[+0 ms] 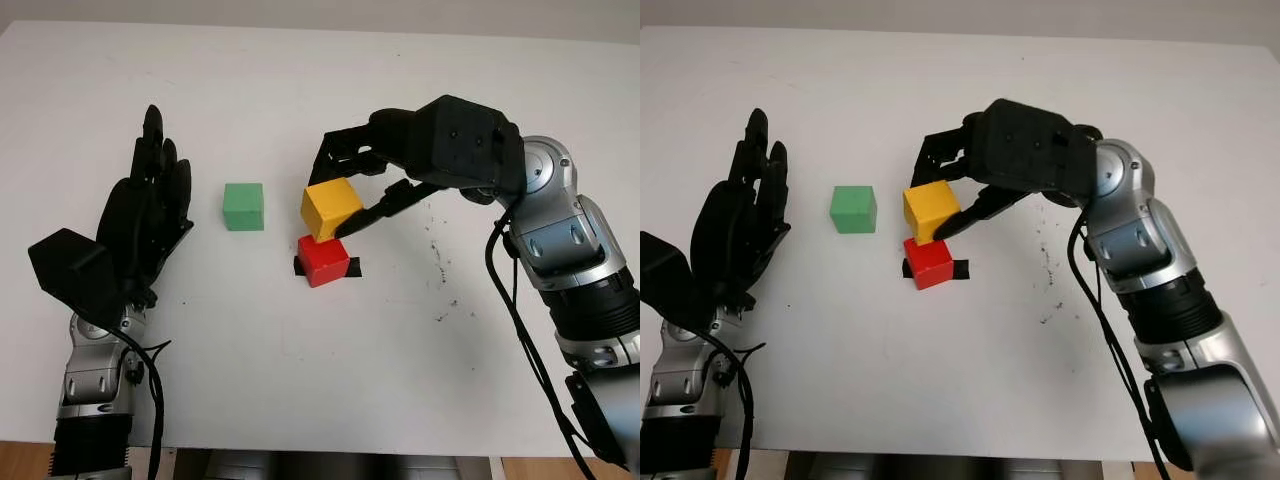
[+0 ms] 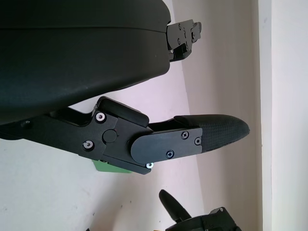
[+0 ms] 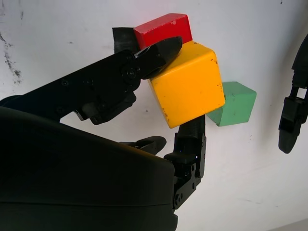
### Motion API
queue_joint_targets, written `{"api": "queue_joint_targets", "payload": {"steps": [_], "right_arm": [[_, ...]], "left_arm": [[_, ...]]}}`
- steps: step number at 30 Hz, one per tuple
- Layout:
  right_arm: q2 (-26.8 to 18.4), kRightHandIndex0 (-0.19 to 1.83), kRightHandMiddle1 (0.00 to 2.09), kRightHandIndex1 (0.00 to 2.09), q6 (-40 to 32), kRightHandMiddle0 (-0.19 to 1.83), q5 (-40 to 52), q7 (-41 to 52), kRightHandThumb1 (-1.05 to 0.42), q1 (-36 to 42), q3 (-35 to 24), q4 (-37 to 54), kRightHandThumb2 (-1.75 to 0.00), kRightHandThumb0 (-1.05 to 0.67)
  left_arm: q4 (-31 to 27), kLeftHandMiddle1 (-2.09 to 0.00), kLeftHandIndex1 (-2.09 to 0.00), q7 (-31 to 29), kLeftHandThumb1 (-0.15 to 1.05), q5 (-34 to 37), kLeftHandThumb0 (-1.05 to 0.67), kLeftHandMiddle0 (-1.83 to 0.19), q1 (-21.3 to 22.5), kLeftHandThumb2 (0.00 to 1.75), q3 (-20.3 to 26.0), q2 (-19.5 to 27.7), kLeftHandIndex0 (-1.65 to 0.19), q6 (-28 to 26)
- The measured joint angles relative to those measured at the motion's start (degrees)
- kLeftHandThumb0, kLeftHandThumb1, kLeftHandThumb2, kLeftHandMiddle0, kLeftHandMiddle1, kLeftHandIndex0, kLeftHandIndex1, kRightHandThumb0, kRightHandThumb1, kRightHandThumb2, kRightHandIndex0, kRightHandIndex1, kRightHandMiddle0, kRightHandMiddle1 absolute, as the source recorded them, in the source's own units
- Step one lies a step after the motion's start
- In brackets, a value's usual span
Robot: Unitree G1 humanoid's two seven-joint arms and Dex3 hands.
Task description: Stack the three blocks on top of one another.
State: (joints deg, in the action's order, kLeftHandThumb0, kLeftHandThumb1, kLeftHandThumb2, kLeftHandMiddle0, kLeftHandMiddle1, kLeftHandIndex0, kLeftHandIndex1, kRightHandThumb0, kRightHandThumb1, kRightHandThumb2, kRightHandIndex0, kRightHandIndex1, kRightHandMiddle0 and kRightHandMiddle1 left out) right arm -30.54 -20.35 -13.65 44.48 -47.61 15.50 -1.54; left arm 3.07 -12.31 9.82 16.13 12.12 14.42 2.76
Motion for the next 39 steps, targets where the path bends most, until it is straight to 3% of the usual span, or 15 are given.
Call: {"api": "queue_joint_targets", "payload": {"steps": [39], "right_arm": [[-0.01,0.43,1.61,0.04,0.72,0.38,0.33,1.21,-0.92,3.12,1.07,1.38,-0.05,-0.47]], "left_arm": [[-0.33,0.00,0.00,-0.20,1.05,0.15,-0.78,0.19,-0.21,0.55,0.16,0.17,0.19,-0.11]]}}
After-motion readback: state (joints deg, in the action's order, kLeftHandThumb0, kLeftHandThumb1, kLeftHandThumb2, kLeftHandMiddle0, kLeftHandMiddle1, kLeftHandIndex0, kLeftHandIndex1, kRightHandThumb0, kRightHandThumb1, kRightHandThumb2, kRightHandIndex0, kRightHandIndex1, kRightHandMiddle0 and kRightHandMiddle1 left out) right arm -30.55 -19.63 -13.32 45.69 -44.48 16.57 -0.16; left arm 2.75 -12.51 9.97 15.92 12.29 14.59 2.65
